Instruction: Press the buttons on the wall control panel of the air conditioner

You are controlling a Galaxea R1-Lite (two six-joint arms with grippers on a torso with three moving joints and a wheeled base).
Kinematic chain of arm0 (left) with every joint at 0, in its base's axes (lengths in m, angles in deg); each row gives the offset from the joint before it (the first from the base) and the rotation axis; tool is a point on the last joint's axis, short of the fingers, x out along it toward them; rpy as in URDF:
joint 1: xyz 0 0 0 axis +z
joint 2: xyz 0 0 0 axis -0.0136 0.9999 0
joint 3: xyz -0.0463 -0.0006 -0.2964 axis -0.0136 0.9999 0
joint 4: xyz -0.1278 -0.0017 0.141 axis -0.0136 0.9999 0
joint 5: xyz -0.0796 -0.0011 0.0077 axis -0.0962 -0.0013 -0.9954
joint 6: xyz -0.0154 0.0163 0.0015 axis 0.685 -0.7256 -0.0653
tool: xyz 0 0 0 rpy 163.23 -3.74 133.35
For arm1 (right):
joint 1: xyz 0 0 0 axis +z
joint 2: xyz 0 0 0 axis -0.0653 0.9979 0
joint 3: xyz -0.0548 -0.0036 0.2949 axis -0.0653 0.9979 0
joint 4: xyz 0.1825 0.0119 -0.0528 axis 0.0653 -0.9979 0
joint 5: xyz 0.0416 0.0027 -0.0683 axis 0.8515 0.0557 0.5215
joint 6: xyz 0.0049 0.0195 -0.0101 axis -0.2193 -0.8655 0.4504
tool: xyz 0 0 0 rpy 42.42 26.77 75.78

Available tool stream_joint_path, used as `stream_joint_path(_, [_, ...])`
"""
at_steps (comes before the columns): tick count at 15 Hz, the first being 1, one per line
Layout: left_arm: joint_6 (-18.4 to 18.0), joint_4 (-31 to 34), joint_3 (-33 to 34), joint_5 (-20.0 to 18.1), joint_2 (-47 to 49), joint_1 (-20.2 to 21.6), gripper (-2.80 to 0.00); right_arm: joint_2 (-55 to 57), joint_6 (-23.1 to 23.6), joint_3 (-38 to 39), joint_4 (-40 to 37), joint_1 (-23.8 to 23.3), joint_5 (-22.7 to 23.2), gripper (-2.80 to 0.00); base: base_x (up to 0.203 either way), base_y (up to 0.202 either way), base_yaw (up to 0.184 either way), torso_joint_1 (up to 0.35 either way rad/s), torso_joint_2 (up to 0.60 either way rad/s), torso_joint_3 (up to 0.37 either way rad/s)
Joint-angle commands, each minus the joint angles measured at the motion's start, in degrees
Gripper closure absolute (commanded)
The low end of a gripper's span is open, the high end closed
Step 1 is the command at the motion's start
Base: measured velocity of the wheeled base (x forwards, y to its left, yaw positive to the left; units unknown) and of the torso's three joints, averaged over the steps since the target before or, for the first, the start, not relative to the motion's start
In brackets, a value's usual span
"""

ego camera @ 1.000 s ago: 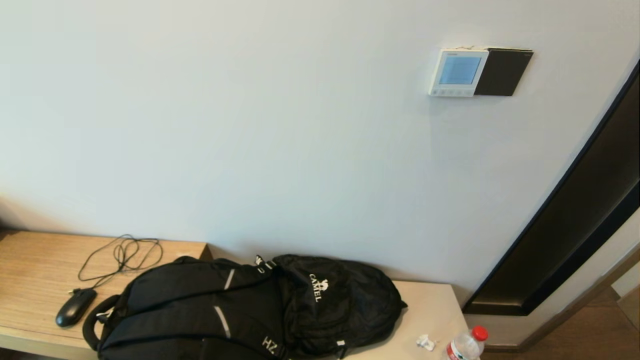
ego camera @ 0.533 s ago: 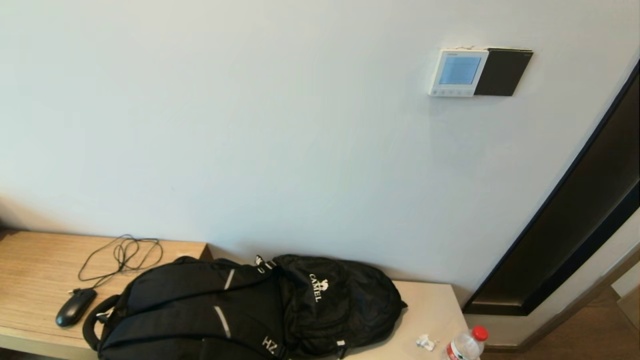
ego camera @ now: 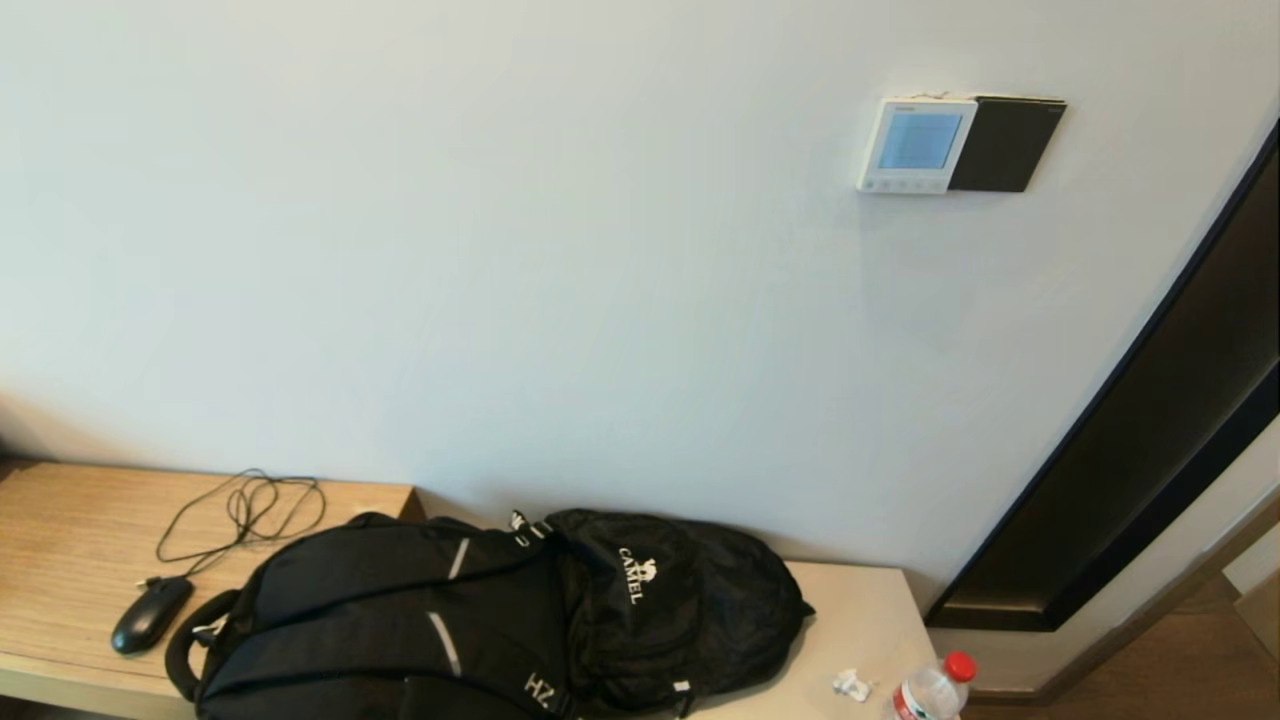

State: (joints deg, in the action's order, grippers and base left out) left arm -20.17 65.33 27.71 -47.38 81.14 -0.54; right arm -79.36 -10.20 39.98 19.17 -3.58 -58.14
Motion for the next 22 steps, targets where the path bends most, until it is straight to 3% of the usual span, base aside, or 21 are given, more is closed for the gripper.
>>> stream_joint_path(1, [0.0,0.0,0.0,0.0,-0.1,0.0,0.00,0.1,0.0,0.0,0.0,0.0,0.0,0.00,0.000,0.000,0.000,0.000,0.00,0.000])
stream_joint_path(22, [0.0,0.0,0.0,0.0,0.0,0.0,0.00,0.1,0.1,0.0,0.0,0.1,0.0,0.00,0.000,0.000,0.000,0.000,0.00,0.000])
